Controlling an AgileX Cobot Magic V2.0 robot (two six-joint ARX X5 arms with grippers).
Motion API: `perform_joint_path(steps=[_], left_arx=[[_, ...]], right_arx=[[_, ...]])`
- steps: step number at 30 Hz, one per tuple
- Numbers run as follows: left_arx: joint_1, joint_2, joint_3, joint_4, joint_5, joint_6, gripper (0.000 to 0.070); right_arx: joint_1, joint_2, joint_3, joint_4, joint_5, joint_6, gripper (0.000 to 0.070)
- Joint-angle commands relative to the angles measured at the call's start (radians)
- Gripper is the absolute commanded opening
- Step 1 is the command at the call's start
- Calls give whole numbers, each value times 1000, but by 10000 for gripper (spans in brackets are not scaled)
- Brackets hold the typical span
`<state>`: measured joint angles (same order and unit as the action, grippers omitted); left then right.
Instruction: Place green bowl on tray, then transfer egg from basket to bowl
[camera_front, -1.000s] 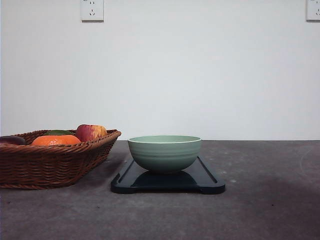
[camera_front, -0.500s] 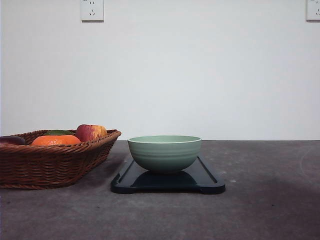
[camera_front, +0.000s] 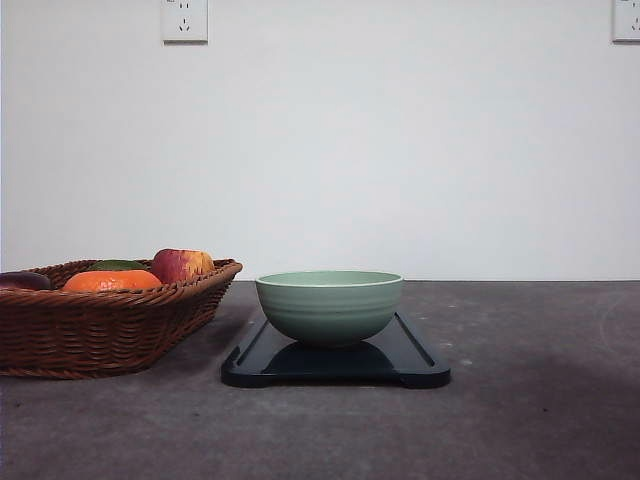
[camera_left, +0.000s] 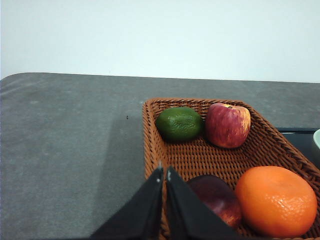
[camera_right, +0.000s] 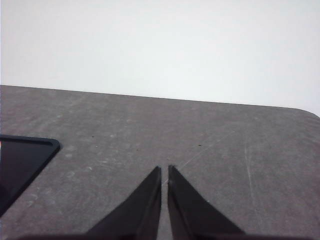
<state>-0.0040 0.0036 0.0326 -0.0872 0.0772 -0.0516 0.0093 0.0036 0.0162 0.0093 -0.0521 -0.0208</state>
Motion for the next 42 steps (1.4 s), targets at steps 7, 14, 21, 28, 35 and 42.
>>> perform_joint_path(steps=[7, 14, 21, 28, 35, 42], left_arx=[[2, 0, -19, 5, 0, 9, 0], [2, 0, -19, 5, -1, 9, 0], [2, 0, -19, 5, -1, 9, 0], [2, 0, -19, 5, -1, 9, 0], [2, 0, -19, 5, -1, 9, 0], [2, 0, -19, 5, -1, 9, 0]], right_arx=[[2, 0, -4, 12, 0, 13, 16], [2, 0, -4, 12, 1, 13, 16], [2, 0, -4, 12, 1, 13, 16], [2, 0, -4, 12, 0, 13, 16], [2, 0, -4, 12, 0, 13, 16], [2, 0, -4, 12, 0, 13, 16]])
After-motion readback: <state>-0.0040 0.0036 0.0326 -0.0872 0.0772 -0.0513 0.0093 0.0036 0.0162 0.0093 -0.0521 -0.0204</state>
